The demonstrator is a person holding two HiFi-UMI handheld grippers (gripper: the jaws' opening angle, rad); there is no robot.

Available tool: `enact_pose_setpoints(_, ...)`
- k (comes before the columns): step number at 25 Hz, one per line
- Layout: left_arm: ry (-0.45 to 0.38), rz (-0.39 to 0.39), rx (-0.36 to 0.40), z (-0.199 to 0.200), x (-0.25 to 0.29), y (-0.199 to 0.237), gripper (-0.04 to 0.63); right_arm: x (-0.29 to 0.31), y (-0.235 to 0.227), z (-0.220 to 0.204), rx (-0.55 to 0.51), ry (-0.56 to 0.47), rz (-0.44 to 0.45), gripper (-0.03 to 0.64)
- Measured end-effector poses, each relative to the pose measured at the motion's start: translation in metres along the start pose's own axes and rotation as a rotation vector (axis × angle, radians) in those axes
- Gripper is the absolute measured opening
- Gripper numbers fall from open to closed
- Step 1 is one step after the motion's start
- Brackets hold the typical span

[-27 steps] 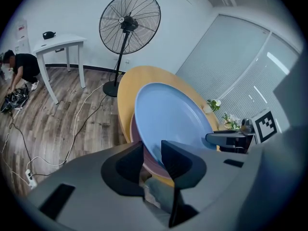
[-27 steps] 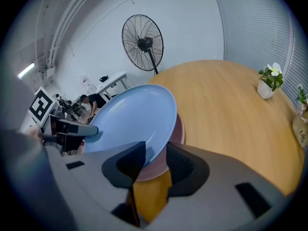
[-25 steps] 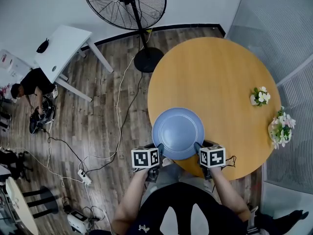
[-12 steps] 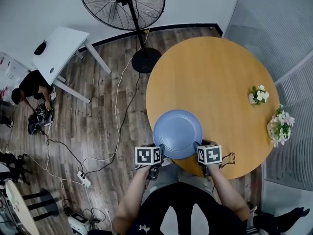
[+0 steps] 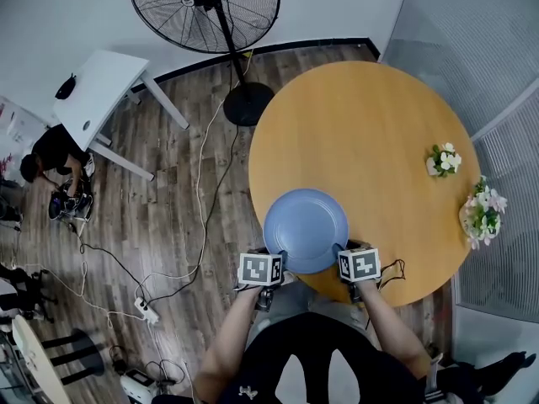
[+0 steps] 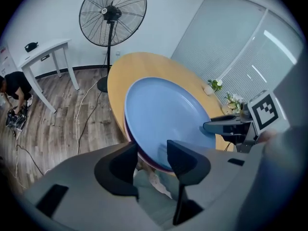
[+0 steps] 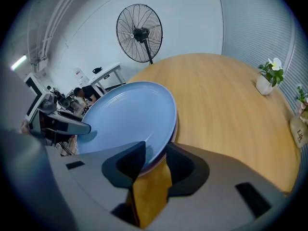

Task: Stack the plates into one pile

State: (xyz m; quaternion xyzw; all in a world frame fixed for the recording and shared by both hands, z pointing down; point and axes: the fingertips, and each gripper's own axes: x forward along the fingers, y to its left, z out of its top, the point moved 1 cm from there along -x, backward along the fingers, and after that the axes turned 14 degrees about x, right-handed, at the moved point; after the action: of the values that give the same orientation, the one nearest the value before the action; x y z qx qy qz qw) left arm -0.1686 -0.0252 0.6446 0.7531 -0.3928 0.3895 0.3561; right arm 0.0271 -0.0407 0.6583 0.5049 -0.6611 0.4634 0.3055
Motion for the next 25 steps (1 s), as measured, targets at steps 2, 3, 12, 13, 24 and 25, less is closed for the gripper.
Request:
enact_pose_setpoints(2, 0.013, -0.004, 0.017, 0.0, 0.001, -0.004, 0.213, 0.001, -0.001, 0.001, -0.02, 0.005, -0.007, 0.146)
enact_pose_setpoints(3, 0.016, -0.003, 0.018, 0.0, 0.001, -0.005, 0.221, 0.001, -0.001, 0.0, -0.028, 0.007, -0.008, 0.149)
enact_pose_setpoints(12, 0.045, 0.009, 0.051, -0.005, -0.001, -0.001, 0.268, 0.004, 0.001, -0.008, -0.075, 0.036, 0.015, 0.227)
enact_pose_setpoints(13, 0.044, 0.012, 0.05, -0.005, -0.001, 0.0, 0.268, 0.003, 0.001, -0.007, -0.075, 0.031, 0.012, 0.23)
enact_pose_setpoints(24, -0.149, 0.067, -0.032, 0.033, -0.039, 0.018, 0.27, -0.033, 0.02, 0.029, -0.047, -0.163, 0.091, 0.253)
enact_pose_setpoints(25, -0.183, 0.073, -0.039, 0.039, -0.045, 0.019, 0.27, -0.037, 0.024, 0.034, -0.036, -0.19, 0.108, 0.256)
